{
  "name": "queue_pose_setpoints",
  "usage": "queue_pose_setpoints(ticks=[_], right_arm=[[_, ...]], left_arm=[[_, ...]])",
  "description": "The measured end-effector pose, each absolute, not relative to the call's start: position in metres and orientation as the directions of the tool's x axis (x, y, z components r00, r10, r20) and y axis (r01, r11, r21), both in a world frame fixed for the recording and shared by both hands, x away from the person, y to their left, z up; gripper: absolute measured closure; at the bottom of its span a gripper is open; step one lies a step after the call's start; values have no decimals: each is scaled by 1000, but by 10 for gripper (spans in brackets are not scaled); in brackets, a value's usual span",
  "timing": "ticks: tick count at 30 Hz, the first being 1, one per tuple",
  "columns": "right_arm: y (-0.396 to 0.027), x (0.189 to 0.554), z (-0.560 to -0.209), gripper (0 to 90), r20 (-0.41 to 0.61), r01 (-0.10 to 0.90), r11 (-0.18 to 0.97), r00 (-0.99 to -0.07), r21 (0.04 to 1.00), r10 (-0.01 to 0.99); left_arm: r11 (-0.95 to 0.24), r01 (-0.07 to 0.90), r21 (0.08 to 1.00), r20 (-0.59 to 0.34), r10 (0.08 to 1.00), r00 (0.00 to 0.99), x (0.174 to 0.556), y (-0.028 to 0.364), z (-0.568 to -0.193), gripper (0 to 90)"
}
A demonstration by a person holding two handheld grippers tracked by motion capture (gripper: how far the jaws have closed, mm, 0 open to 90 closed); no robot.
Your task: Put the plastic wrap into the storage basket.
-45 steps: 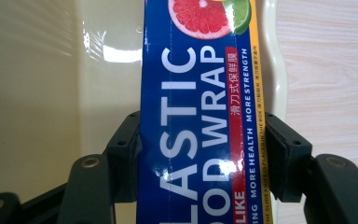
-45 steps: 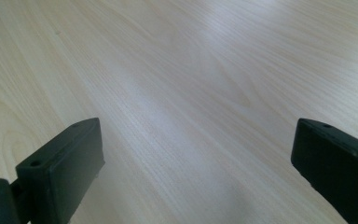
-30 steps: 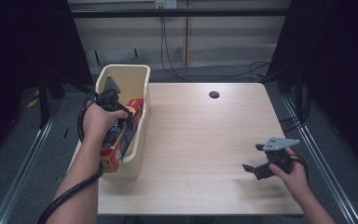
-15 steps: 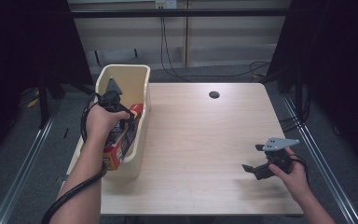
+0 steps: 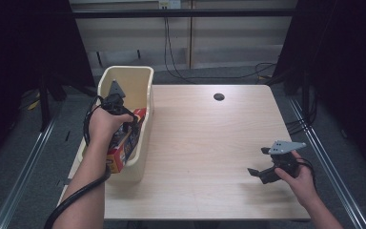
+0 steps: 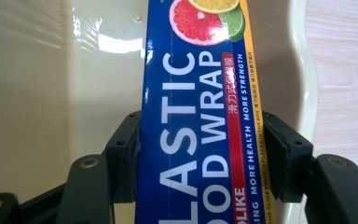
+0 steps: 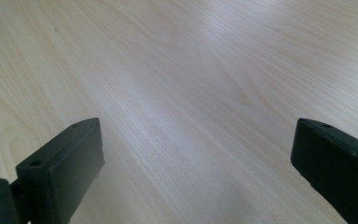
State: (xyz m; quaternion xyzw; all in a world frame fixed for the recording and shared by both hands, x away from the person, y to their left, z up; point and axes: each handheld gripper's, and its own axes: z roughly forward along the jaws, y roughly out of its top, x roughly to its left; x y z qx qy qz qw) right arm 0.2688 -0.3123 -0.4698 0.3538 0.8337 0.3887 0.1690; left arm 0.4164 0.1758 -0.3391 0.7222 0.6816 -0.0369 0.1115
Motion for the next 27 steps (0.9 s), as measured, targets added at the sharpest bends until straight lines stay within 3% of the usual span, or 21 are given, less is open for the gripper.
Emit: queue_pose_setpoints(ticks=[20, 27], right_arm=[[-313, 269, -470, 22, -5, 459, 448, -693, 767, 721], [-313, 269, -469, 22, -6, 459, 447, -693, 768, 721]], left_arm=[[-31, 997, 72, -202, 978, 45, 418, 175, -342, 386], [-23, 993, 112, -225, 973, 48, 417, 177, -336, 379]])
